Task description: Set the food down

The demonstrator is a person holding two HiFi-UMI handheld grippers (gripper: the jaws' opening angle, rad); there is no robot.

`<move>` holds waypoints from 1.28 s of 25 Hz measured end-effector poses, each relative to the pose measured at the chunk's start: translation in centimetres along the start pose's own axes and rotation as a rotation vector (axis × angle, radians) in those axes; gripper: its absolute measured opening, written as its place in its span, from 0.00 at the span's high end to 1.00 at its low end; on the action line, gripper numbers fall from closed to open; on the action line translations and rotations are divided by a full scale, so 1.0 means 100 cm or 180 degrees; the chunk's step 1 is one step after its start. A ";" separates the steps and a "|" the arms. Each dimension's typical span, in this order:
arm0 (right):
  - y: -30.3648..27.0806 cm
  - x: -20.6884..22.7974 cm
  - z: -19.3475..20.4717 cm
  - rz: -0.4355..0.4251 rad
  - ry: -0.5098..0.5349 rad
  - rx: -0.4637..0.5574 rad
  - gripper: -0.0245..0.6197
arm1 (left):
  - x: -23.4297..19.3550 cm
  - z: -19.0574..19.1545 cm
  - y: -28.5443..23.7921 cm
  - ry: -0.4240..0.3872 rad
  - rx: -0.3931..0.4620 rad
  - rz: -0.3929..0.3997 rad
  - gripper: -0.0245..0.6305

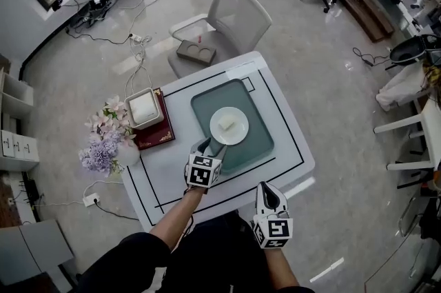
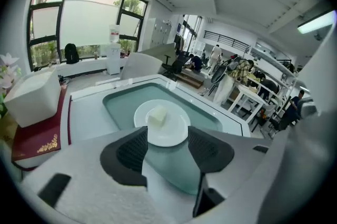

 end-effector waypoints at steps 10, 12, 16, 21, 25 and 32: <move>-0.010 -0.016 -0.035 -0.0276 0.0214 0.0370 0.95 | 0.031 -0.005 0.086 -0.0392 0.0754 0.0389 0.95; -0.009 -0.022 -0.041 -0.0366 0.0239 0.0467 0.95 | 0.037 -0.004 0.101 -0.0470 0.0833 0.0482 0.95; -0.005 -0.034 -0.051 -0.0533 0.0292 0.0599 0.95 | 0.050 -0.005 0.132 -0.0635 0.1000 0.0532 0.95; 0.000 -0.047 -0.061 -0.0619 0.0330 0.0659 0.95 | 0.066 -0.007 0.172 -0.0892 0.1172 0.0540 0.95; 0.007 -0.052 -0.065 -0.0633 0.0369 0.0705 0.95 | 0.072 -0.004 0.195 -0.0971 0.1235 0.0521 0.95; 0.012 -0.056 -0.063 -0.0655 0.0451 0.0668 0.95 | 0.078 0.002 0.205 -0.0909 0.1238 0.0534 0.95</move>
Point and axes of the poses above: the fingertips, and each gripper's own axes: y backward along the fingers, x to its right, z out of its underside, the point moved 6 cm from there along y, backward along the fingers, and after that the axes turned 14 degrees about y, right-handed, at the moved point
